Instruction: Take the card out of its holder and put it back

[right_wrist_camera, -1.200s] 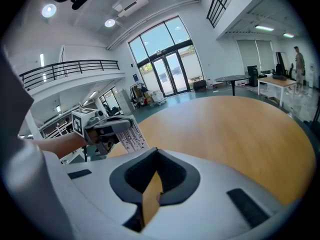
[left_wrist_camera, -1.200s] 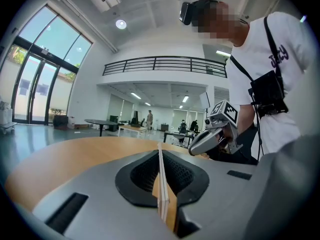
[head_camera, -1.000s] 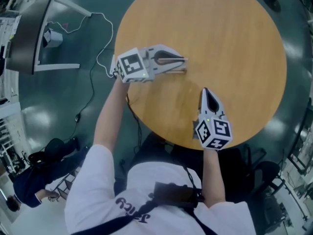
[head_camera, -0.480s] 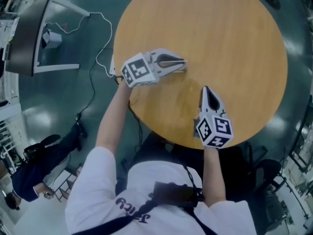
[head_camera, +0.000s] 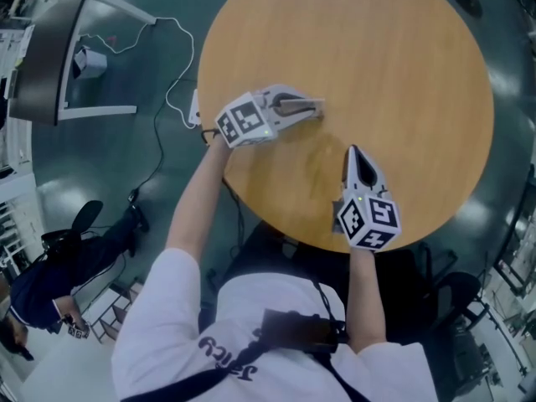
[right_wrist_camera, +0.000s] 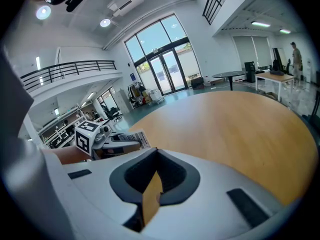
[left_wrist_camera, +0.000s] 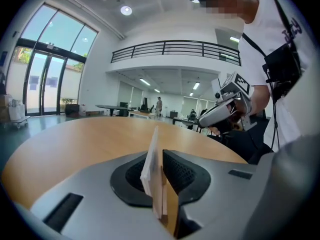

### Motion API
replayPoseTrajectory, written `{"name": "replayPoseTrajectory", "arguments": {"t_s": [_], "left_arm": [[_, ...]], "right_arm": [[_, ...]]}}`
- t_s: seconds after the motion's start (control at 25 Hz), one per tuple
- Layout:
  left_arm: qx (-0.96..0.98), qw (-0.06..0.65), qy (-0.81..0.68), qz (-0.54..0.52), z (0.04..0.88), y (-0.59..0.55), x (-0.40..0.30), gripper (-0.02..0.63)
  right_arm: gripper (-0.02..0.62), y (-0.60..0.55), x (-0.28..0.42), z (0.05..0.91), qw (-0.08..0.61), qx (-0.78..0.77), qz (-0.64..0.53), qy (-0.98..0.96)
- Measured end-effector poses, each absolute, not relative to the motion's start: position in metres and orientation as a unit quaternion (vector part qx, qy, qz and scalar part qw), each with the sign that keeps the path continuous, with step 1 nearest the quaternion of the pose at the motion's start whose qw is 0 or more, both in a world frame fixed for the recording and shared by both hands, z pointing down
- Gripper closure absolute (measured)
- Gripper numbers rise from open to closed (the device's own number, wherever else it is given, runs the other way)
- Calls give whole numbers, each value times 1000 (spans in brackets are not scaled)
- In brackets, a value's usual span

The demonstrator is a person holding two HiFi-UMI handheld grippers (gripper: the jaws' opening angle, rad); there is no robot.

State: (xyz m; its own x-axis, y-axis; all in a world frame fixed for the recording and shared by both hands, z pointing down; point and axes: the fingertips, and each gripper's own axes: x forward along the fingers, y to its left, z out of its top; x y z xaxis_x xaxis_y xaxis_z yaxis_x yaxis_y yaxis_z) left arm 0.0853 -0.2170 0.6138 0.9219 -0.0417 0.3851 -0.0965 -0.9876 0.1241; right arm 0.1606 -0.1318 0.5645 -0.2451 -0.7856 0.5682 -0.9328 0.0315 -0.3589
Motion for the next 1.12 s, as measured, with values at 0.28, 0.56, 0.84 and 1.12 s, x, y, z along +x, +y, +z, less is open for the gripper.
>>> {"name": "replayPoseTrajectory", "arguments": {"t_s": [0.28,0.56,0.84,1.12], "left_arm": [[968,90,-91,217,626,-233,60,328],[962,66,-182,193,592,-233,21,310],[934,84,-326,120,536,-213,-16,310],[922,44,-376,84,452,-156,-17,322]], "right_arm": [[574,-120,157,558,98,609,333,-713],[574,-99,156,546,88,627,316,-706],[574,-79,142,523,75,636,279,-716],[574,-70,122,471,42,661,204,-721]]}}
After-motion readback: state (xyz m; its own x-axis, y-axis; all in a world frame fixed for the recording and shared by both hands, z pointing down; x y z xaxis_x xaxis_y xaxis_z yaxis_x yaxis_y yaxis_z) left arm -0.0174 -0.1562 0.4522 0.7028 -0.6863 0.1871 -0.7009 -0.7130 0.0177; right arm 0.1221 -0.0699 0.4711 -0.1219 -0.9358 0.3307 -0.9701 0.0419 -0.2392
